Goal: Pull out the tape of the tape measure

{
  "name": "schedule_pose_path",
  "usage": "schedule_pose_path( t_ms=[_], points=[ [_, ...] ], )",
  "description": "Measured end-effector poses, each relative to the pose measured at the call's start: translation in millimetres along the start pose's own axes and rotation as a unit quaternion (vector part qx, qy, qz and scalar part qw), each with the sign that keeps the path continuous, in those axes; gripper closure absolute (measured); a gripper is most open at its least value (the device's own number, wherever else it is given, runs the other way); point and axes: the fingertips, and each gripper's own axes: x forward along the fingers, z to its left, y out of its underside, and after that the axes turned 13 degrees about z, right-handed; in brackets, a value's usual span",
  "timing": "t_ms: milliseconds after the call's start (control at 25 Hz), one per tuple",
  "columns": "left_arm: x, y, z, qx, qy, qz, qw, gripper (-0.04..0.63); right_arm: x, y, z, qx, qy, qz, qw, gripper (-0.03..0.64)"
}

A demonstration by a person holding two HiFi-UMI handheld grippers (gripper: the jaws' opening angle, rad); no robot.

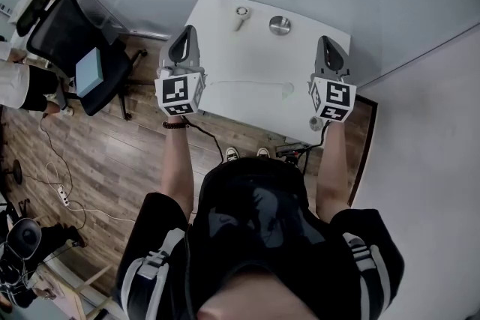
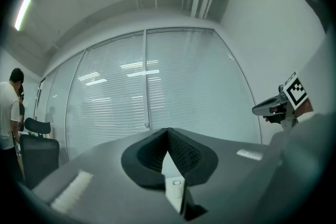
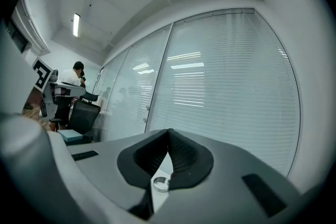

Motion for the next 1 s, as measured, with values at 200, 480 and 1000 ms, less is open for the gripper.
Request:
schedule_pose_path(
  t_ms=[200,480,1000],
  points=[
    [-0.9,-0.5,-3.0,0.001,-0.001,0.000,1.0000,0.595,-3.3,-3.3,0.1,0.014,-0.012,-0.007,1.000,0.617],
    [0.5,-0.9,-3.1,0.000,-0.002,0.002,1.0000,0.595,-2.0,-3.4,1.7,0.009,-0.015,-0.002,1.000,0.617],
    [2.1,3.4,-0.7,-0.003,-0.010,0.002,0.9999,0.595,3.8,-0.8,6.4,0.002,-0.022,0.000,1.000,0.617]
  ],
)
